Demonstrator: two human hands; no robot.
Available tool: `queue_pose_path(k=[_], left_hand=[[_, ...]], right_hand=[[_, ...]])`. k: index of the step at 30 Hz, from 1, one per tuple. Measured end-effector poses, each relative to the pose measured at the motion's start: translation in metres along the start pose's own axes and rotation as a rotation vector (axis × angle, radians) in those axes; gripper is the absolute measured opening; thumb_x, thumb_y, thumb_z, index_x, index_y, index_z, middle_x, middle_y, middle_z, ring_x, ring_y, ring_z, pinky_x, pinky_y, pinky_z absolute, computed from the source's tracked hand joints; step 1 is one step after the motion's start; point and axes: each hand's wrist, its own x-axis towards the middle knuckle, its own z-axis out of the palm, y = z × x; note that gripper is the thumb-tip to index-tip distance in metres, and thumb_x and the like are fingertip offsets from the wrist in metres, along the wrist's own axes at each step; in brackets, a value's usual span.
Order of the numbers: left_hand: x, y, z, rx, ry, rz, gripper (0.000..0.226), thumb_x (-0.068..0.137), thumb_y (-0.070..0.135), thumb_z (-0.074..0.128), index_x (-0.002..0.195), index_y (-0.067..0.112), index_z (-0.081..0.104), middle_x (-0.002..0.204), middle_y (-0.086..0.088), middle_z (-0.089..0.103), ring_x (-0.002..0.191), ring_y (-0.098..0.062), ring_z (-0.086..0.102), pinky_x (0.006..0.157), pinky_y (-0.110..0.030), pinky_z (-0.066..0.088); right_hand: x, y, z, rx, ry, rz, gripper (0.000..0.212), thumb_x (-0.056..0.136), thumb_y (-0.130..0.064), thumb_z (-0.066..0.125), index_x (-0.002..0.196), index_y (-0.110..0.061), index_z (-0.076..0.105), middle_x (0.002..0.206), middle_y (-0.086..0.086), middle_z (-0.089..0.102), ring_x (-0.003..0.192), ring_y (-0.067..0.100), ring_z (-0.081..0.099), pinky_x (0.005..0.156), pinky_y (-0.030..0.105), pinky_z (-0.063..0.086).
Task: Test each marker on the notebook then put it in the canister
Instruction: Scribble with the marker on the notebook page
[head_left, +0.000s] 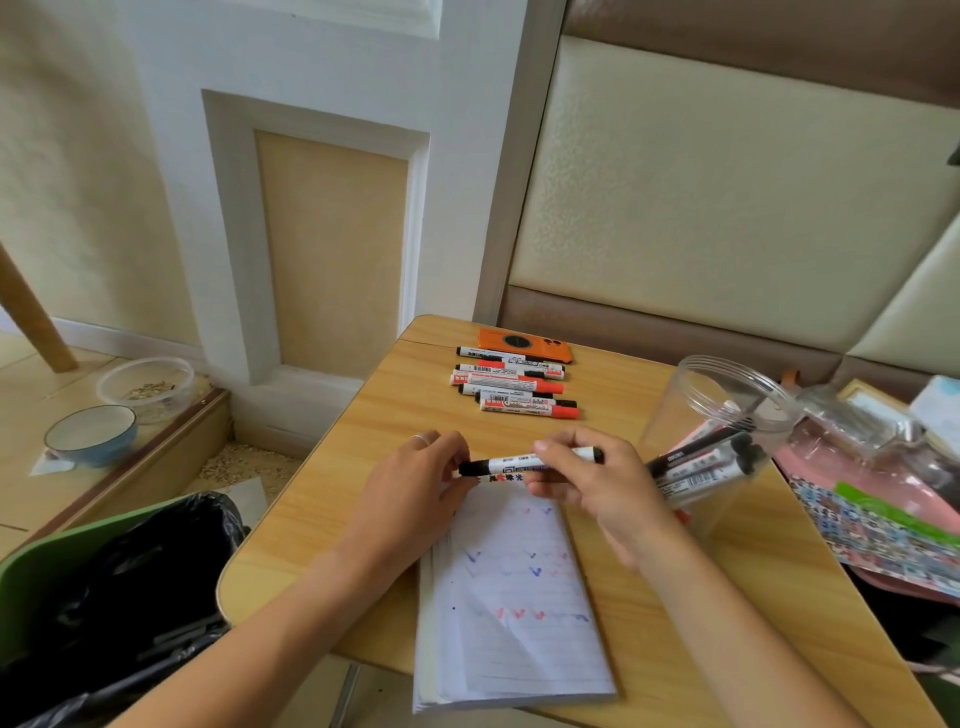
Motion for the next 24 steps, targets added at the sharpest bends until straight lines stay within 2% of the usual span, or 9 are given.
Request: queue_pose_path(k=[3, 6, 8, 12, 14, 16, 18, 22, 24], left_hand=[[0.001, -0.002, -0.002, -0.011, 0.016, 0.019, 0.016, 0.090, 0.031, 0.072, 0.099, 0.027, 0.059, 0.095, 0.012, 0.059, 0.077, -0.004, 0.062, 0.061, -0.033, 0.054], [0.001, -0.001, 0.000, 0.029, 0.013, 0.088, 0.020, 0.090, 0.031, 0.073, 0.099, 0.026, 0.056, 0.095, 0.010, 0.059, 0.073, -0.008, 0.062, 0.058, -0.033, 0.052], [0.001, -0.002, 0.002, 0.071, 0.025, 0.120, 0.021, 0.090, 0.027, 0.072, 0.099, 0.024, 0.054, 0.094, 0.008, 0.058, 0.070, -0.014, 0.059, 0.056, -0.031, 0.047], [0.000, -0.006, 0.003, 0.104, 0.019, 0.154, 0.023, 0.088, 0.024, 0.072, 0.098, 0.023, 0.052, 0.091, 0.008, 0.054, 0.070, -0.016, 0.052, 0.063, -0.027, 0.033], [0.000, -0.006, 0.004, 0.100, 0.003, 0.163, 0.024, 0.087, 0.025, 0.071, 0.098, 0.024, 0.050, 0.090, 0.010, 0.052, 0.070, -0.013, 0.047, 0.067, -0.029, 0.038], [0.000, -0.006, 0.006, 0.101, -0.021, 0.174, 0.023, 0.088, 0.024, 0.068, 0.101, 0.025, 0.048, 0.093, 0.010, 0.052, 0.074, -0.012, 0.048, 0.073, -0.032, 0.043], [0.000, -0.006, 0.006, 0.068, -0.064, 0.182, 0.022, 0.088, 0.021, 0.060, 0.108, 0.025, 0.051, 0.101, 0.011, 0.055, 0.086, -0.012, 0.053, 0.080, -0.032, 0.042], [0.001, -0.003, 0.005, -0.043, -0.159, 0.167, 0.042, 0.087, 0.034, 0.032, 0.119, 0.028, 0.059, 0.107, 0.015, 0.055, 0.099, -0.003, 0.044, 0.086, -0.024, 0.029], [0.003, -0.006, 0.008, -0.099, -0.155, 0.142, 0.045, 0.093, 0.040, 0.025, 0.116, 0.029, 0.062, 0.104, 0.016, 0.056, 0.098, -0.002, 0.045, 0.086, -0.028, 0.033]], right_hand=[[0.001, -0.002, -0.007, -0.221, -0.101, -0.002, 0.007, 0.093, -0.006, 0.074, 0.099, -0.008, 0.077, 0.094, 0.014, 0.077, 0.078, 0.022, 0.077, 0.073, 0.030, 0.064], [0.002, 0.001, -0.005, -0.672, -0.095, -0.133, 0.013, 0.095, -0.029, 0.073, 0.107, -0.027, 0.077, 0.093, -0.005, 0.075, 0.072, 0.011, 0.073, 0.072, 0.031, 0.062], [0.000, 0.002, 0.001, -0.947, -0.104, -0.245, 0.018, 0.097, -0.042, 0.066, 0.109, -0.033, 0.076, 0.092, -0.014, 0.072, 0.081, 0.006, 0.067, 0.074, 0.033, 0.058], [-0.004, -0.002, 0.010, -1.262, -0.168, -0.406, 0.021, 0.104, -0.038, 0.050, 0.115, -0.032, 0.067, 0.101, -0.012, 0.066, 0.090, 0.014, 0.060, 0.073, 0.037, 0.053], [-0.003, 0.000, 0.014, -1.321, -0.220, -0.439, 0.022, 0.104, -0.032, 0.044, 0.117, -0.027, 0.061, 0.105, -0.008, 0.063, 0.093, 0.017, 0.059, 0.075, 0.037, 0.051], [-0.002, 0.004, 0.017, -1.289, -0.243, -0.438, 0.016, 0.103, -0.030, 0.043, 0.108, -0.025, 0.057, 0.101, -0.006, 0.060, 0.090, 0.019, 0.058, 0.076, 0.040, 0.052], [0.000, 0.007, 0.019, -1.209, -0.248, -0.420, 0.012, 0.103, -0.035, 0.047, 0.102, -0.027, 0.055, 0.096, -0.008, 0.057, 0.087, 0.016, 0.056, 0.075, 0.041, 0.052], [0.003, 0.014, 0.018, -1.228, -0.201, -0.444, 0.020, 0.106, -0.041, 0.049, 0.116, -0.028, 0.060, 0.102, -0.008, 0.058, 0.093, 0.017, 0.056, 0.077, 0.038, 0.051], [0.002, 0.018, 0.019, -1.282, -0.152, -0.487, 0.021, 0.107, -0.040, 0.047, 0.120, -0.027, 0.057, 0.105, -0.007, 0.058, 0.094, 0.019, 0.058, 0.076, 0.038, 0.052]])
